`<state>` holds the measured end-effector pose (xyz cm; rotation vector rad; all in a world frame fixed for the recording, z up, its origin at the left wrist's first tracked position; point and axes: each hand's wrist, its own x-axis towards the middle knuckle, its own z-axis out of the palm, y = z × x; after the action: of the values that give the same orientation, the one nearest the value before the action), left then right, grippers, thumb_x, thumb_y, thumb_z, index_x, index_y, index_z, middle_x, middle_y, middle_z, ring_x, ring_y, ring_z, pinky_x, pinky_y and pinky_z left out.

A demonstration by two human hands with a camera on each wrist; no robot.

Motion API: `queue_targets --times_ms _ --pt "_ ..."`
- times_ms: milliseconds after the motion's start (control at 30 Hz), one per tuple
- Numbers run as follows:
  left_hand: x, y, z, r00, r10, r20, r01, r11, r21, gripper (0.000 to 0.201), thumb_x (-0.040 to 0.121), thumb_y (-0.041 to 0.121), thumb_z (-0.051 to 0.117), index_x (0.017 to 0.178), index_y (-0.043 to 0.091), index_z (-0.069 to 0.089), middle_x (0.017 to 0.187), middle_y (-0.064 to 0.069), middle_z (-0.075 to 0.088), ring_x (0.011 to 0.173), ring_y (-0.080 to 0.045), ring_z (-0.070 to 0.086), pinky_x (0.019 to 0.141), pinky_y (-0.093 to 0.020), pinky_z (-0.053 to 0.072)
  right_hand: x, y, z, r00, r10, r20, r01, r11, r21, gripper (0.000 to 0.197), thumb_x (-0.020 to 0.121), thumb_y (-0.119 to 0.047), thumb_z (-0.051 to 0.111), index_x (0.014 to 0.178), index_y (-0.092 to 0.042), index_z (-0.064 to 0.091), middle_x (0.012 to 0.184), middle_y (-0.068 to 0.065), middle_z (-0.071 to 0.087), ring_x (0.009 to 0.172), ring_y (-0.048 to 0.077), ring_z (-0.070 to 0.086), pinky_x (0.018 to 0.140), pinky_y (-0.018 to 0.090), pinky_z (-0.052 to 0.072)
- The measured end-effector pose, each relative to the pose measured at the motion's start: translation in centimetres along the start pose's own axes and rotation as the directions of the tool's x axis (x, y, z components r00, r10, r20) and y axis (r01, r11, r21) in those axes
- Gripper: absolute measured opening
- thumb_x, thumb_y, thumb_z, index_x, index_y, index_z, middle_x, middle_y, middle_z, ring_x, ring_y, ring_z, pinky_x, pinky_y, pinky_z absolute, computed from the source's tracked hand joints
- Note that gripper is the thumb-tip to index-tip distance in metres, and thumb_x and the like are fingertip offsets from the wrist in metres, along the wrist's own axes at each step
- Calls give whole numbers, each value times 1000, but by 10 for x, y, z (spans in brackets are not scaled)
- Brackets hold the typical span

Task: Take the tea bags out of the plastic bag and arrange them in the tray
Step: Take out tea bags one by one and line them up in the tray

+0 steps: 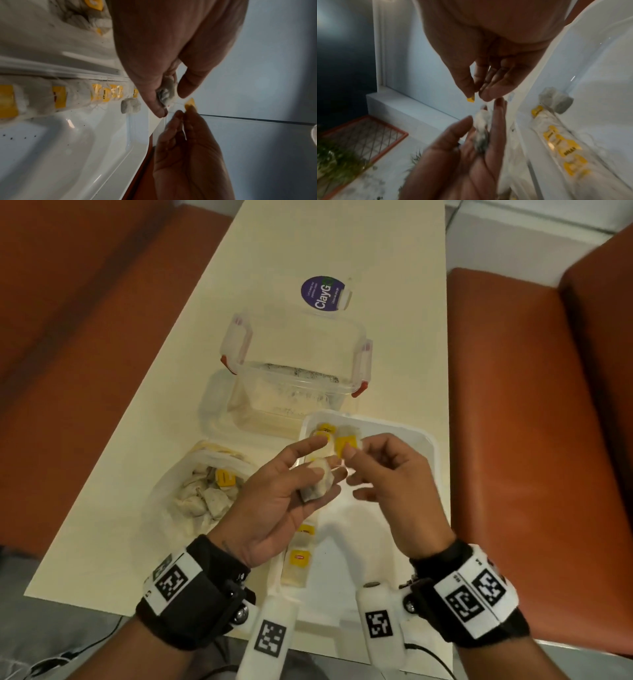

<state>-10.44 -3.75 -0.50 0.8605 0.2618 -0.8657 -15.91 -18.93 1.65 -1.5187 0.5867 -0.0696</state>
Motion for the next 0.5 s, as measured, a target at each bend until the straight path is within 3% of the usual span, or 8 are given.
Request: queue_targets --times_ms 100,167,267,400,500 --pt "4 0 -3 1000 -19 11 19 1000 18 43 76 7 68 119 10 67 105 -13 73 93 -19 73 77 -31 61 6 -15 -15 998 1 -56 5 992 122 9 91 -14 69 89 -11 61 83 5 73 72 15 69 62 28 54" --pt "10 0 -2 1000 -27 4 27 999 38 38 79 3 66 117 8 68 96 -11 73 86 -17 73 74 -31 62 11 -23 -23 998 -8 -61 18 987 158 9 91 -11 68 91 -9 60 86 7 74 74 15 71 63 27 56" --pt "19 0 2 999 2 -50 2 996 85 28 88 0 62 114 10 69 95 -9 75 88 -18 74 76 -32 62 15 -31 -32 1000 -15 24 10 981 194 13 83 -11 73 80 -12 60 77 5 69 67 13 68 61 25 56" --pt "29 2 7 996 32 -84 -26 997 74 30 82 14 69 111 20 70 102 2 77 94 -8 72 78 -30 58 13 -21 -25 962 105 251 -105 994 -17 17 76 -10 80 78 -11 64 67 6 66 60 14 64 60 26 55" --pt "35 2 10 995 29 -92 -24 998 54 35 75 20 73 109 21 72 104 2 76 87 -9 70 77 -29 55 16 -7 -13 956 165 244 -148 985 -86 19 77 -9 83 87 -9 67 65 8 67 60 17 66 60 28 55"
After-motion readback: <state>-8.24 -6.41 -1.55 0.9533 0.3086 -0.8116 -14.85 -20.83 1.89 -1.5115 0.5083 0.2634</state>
